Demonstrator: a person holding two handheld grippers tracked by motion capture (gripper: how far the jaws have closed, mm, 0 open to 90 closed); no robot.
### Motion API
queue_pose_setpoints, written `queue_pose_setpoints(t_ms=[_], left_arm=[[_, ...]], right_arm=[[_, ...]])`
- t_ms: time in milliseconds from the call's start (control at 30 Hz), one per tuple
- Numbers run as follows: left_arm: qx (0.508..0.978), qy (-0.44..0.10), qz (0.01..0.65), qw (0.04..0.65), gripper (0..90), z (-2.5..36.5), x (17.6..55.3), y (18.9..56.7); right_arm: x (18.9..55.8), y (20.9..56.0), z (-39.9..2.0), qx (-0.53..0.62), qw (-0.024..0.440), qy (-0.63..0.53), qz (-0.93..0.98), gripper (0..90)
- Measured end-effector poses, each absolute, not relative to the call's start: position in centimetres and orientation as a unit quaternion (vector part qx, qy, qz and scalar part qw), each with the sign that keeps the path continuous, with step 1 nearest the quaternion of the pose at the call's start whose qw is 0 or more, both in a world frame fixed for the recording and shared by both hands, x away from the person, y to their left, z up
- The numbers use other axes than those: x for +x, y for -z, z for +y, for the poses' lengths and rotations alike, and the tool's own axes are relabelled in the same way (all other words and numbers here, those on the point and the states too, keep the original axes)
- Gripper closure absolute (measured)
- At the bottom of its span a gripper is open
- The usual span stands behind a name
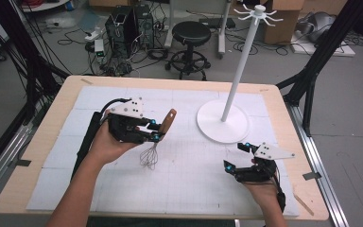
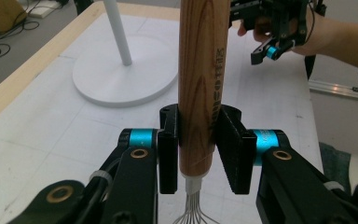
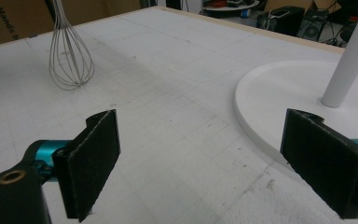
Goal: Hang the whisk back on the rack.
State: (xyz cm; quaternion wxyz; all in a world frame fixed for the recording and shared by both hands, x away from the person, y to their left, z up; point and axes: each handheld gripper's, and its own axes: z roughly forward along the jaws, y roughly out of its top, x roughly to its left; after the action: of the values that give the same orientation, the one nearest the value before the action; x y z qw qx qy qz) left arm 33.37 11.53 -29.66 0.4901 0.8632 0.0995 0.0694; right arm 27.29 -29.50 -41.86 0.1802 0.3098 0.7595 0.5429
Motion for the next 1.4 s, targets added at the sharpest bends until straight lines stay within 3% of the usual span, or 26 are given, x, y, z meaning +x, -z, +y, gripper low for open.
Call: queue_pose_setpoints(t_ms=[733,1400], left_arm=[[0.846,-0.049,0.096,0.522,70.5,10.3,35.8,25.4],[0.841,-0.053,0.071,0.535,70.5,5.3,43.2,18.8]], right_arm=[[27.3,41.9,-29.5,0.308,0.18,-0.543,0.76,11.0],[27.2,41.8,-29.5,0.308,0.175,-0.548,0.758,11.0]])
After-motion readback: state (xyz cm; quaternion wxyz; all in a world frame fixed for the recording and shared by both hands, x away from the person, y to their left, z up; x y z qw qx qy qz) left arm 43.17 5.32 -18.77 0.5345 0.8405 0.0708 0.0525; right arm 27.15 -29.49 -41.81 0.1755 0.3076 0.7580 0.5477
